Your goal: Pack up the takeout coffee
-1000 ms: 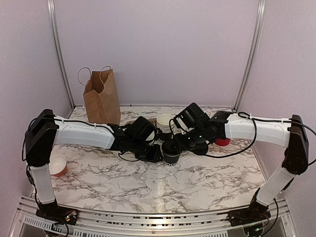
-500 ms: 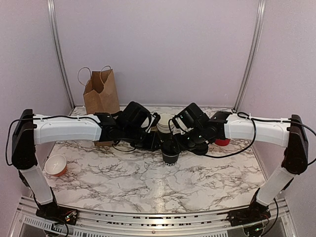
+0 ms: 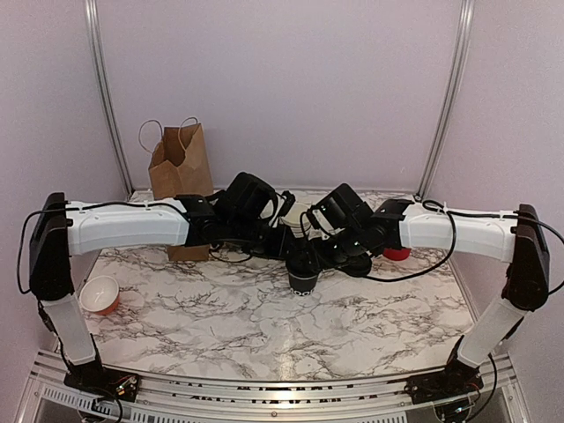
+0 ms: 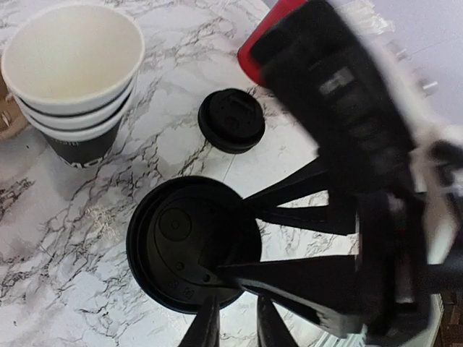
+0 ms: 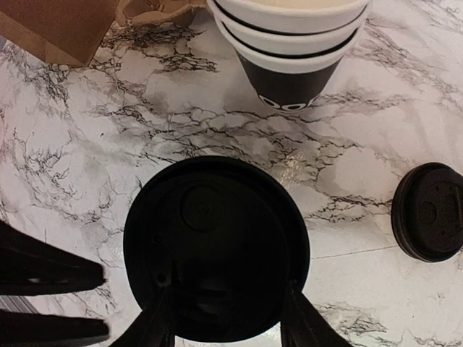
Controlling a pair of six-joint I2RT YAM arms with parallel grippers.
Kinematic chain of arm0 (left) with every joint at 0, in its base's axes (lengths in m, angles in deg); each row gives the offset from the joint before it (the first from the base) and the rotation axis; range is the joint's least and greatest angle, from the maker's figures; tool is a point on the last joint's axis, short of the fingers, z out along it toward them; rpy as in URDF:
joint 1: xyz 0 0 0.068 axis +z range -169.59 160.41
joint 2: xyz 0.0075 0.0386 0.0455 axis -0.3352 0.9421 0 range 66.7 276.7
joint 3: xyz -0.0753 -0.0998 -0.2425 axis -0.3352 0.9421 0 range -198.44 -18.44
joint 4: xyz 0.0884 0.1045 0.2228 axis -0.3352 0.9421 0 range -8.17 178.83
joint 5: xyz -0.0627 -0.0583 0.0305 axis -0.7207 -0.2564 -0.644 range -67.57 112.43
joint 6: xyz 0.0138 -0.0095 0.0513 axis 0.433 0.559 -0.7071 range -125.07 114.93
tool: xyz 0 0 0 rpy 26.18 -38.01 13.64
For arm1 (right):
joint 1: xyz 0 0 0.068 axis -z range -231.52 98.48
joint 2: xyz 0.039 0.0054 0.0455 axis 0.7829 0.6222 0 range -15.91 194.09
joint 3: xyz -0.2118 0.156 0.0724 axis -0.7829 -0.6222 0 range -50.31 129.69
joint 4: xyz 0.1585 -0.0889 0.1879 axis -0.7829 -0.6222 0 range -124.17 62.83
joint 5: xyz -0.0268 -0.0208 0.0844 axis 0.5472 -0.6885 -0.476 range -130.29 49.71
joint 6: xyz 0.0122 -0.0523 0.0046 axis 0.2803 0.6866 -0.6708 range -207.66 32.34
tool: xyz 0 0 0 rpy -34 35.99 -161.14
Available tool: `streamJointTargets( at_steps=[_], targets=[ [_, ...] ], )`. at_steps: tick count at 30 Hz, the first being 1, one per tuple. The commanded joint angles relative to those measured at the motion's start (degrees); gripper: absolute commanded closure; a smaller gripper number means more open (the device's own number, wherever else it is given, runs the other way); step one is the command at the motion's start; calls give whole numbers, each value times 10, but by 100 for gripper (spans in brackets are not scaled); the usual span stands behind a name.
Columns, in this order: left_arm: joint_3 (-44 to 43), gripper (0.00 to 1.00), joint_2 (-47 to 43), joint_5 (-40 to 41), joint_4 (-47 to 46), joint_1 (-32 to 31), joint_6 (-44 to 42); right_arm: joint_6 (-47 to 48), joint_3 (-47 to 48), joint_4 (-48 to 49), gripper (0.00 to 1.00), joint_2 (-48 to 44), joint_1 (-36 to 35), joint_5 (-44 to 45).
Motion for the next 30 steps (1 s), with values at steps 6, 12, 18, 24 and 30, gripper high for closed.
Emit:
streamJointTargets(
  at_steps=[6, 12, 18, 24, 30],
  targets=[
    [50, 82, 59, -18, -7, -13, 20, -6, -4, -17, 53, 17, -3, -9],
    [18, 81, -19, 17, 13, -6, -1, -7, -4, -16, 53, 18, -3, -6],
    [-3, 80, -71, 15, 13, 1, -9, -7, -2, -15, 53, 25, -4, -6],
    [23, 80, -34, 12, -2, 0, 2, -8, -1, -14, 53, 27, -4, -7],
    [56, 82, 57, 2, -20, -5, 20, -7, -1, -17, 53, 27, -4, -7]
  ],
)
